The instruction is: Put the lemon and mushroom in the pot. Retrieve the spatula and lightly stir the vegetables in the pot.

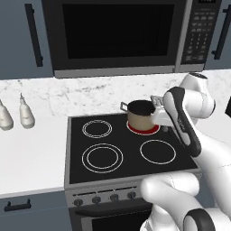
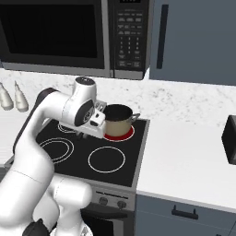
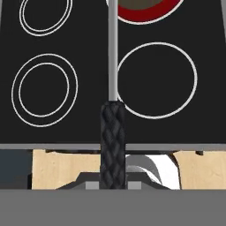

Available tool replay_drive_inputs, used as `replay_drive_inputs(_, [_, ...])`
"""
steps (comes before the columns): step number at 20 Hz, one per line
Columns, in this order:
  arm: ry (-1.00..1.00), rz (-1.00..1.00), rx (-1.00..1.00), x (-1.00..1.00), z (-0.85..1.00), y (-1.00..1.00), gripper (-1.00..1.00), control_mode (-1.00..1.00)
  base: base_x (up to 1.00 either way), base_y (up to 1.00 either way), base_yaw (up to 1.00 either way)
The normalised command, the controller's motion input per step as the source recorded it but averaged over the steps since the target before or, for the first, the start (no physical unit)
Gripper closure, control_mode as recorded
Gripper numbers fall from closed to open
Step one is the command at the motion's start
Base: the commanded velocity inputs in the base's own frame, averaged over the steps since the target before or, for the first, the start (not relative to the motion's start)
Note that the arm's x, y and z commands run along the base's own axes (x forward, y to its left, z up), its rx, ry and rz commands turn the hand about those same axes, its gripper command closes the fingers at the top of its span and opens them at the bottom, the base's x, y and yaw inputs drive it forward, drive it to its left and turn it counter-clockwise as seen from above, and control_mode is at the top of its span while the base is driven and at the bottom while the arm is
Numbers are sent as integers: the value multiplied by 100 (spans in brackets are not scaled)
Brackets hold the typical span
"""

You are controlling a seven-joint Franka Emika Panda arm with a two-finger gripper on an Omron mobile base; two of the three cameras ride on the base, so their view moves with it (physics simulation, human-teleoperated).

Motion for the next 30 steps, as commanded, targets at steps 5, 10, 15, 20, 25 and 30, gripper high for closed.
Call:
replay_drive_inputs(5, [2,-5,0,80,-15,0,100,-100,0,0,0])
replay_drive_inputs(10, [7,-10,0,76,0,-7,100,-100,0,0,0])
replay_drive_inputs(15, [3,-5,0,49,-6,0,100,-100,0,0,0])
replay_drive_inputs(20, [0,0,0,43,-27,0,100,-100,0,0,0])
replay_drive_inputs(25, [-4,0,2,37,-46,0,100,-100,0,0,0])
replay_drive_inputs(30, [3,0,4,38,-18,-3,100,-100,0,0,0])
